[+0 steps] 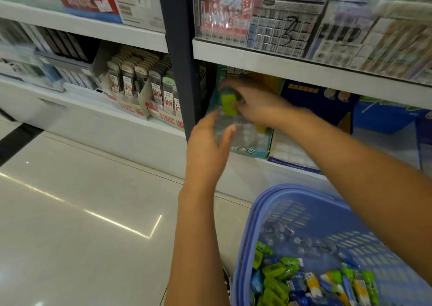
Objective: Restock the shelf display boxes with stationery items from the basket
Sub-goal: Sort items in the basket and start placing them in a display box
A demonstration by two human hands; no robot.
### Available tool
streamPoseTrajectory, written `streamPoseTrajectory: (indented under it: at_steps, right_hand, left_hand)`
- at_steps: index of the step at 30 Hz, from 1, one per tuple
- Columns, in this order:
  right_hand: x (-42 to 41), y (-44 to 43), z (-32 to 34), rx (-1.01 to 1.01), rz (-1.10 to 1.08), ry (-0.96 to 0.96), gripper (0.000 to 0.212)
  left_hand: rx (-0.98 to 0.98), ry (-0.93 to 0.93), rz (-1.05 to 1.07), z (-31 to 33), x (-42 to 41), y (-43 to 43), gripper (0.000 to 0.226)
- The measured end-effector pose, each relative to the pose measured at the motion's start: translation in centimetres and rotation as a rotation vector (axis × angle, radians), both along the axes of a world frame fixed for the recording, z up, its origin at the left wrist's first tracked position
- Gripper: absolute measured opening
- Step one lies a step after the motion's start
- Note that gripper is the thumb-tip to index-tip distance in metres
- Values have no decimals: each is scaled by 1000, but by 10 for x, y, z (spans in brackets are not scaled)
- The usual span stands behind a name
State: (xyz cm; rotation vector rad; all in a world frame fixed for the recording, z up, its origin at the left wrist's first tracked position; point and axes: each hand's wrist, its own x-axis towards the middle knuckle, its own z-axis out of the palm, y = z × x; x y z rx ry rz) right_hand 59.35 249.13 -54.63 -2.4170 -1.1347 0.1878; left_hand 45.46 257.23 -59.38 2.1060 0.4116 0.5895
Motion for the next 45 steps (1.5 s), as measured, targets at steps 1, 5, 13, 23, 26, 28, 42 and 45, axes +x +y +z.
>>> streamPoseTrajectory:
  at_steps: [1,5,13,23,26,28,42,45]
  right_hand:
    - [7,5,-10,70,-80,-14,39]
    - [19,24,-34,116,-140,-87,39]
    - [35,33,-39,17,-160,-118,40]
    - [36,33,-34,-85,-143,-196,28]
    - [30,31,-41,-70,-104,-276,28]
    - [28,35,-37,-30,-190,-160,18]
    - [-119,-193,-78,-209,-278,236,14]
    - [-159,-251,-126,-573,-240,640,12]
  left_hand:
    - [97,80,-41,-5,3,-4,47]
    - [270,294,-160,-24,7,-20,50]
    - [254,278,-164,-33,7,-16,53]
    - [234,271,-154,-36,8,-15,50]
    - [232,283,-157,-37,8,-15,51]
    - [234,295,-166,-36,9,-14,51]
    - [157,510,-412,-36,-23,-113,25]
    - [267,858,-811,-79,-34,-172,11]
